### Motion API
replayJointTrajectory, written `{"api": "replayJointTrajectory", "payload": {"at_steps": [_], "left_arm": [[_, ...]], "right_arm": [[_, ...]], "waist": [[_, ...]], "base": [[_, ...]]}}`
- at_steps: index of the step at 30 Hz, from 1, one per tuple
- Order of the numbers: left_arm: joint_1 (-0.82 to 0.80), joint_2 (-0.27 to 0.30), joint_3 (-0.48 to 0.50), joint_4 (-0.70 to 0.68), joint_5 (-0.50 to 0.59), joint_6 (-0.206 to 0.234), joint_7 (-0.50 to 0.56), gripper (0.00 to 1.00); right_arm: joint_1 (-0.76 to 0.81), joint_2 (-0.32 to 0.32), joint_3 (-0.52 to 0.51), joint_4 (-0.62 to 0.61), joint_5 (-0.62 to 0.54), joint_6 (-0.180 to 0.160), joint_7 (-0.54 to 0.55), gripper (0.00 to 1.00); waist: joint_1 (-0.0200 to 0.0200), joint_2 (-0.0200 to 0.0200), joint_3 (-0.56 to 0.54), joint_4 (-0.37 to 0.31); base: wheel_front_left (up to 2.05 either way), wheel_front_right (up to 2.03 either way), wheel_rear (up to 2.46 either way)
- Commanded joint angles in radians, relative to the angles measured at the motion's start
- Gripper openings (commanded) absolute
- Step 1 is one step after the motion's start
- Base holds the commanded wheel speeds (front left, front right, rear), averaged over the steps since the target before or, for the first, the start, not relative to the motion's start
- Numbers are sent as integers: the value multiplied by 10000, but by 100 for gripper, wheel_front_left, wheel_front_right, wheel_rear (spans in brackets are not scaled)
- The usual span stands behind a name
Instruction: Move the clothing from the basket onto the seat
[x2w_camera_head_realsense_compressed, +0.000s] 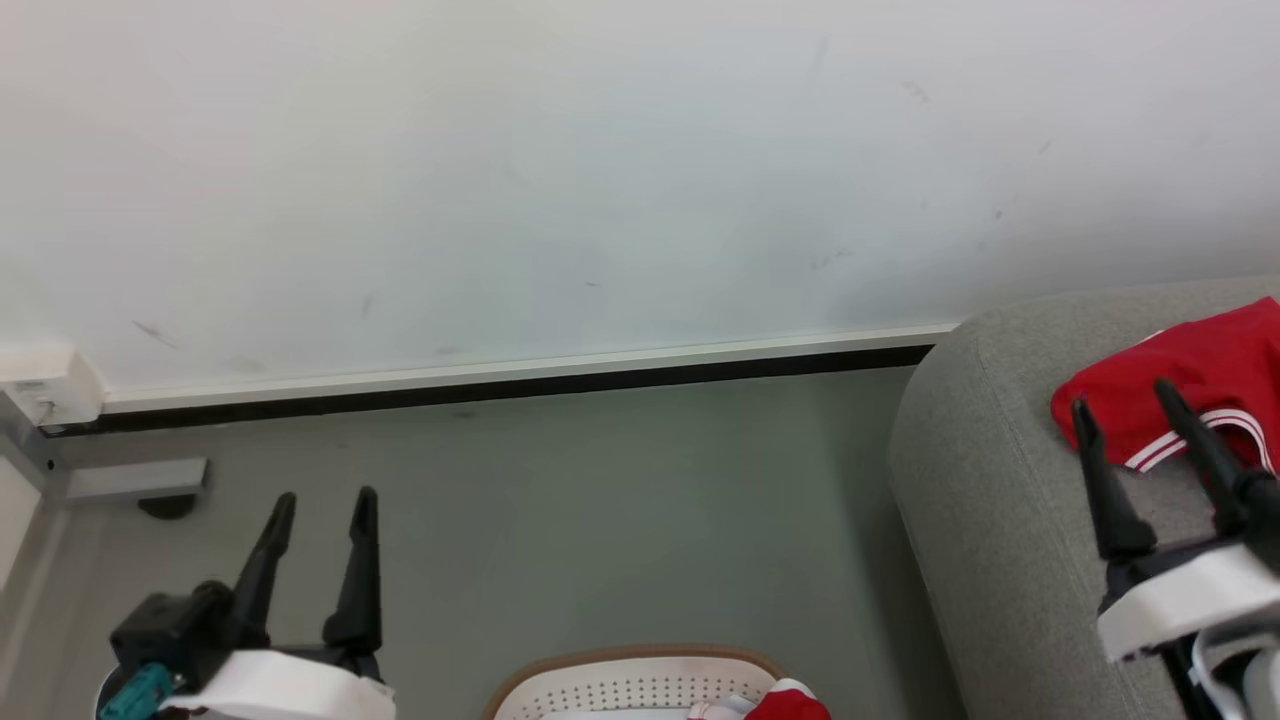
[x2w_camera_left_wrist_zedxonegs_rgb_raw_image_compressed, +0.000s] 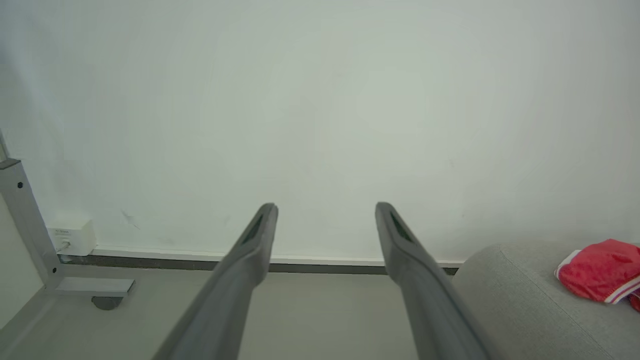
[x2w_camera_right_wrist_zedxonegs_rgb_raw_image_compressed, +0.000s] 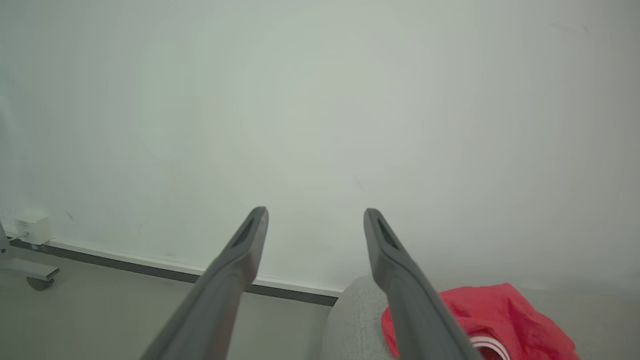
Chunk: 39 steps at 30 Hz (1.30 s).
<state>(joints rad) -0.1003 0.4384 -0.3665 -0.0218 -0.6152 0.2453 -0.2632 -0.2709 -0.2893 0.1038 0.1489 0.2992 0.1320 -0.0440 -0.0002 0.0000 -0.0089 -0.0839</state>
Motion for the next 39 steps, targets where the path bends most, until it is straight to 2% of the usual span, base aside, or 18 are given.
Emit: {"api": "replayJointTrajectory", "payload": {"at_steps": [1, 8, 16, 29, 39], "left_arm": [[257, -208, 264, -67, 335, -96, -19, 100], [807, -1054, 1283, 49, 1067, -678, -16, 100], [1316, -1997, 2112, 300, 1897, -1377, -15, 100], [1243, -2810, 2952, 670, 2761, -2250, -15, 100], [1238, -3145, 3367, 845, 3079, -2631, -16, 100]], "right_arm": [[529, 326, -162, -297, -246, -26, -242, 100], [1767, 1519, -285, -773, -743, -26, -1384, 100], [2266, 2100, -47, -294, -1022, -26, -1965, 100], [1863, 2310, 198, 47, -1034, -26, -2124, 100], [1765, 2341, 272, 154, -1000, -26, -2147, 100]], "waist": [[2, 0, -22, 82], [2, 0, -43, 208], [2, 0, -66, 147], [2, 0, -10, 181], [2, 0, -41, 194]], "base": [[0, 0, 0], [0, 0, 0], [0, 0, 0], [0, 0, 0], [0, 0, 0]]}}
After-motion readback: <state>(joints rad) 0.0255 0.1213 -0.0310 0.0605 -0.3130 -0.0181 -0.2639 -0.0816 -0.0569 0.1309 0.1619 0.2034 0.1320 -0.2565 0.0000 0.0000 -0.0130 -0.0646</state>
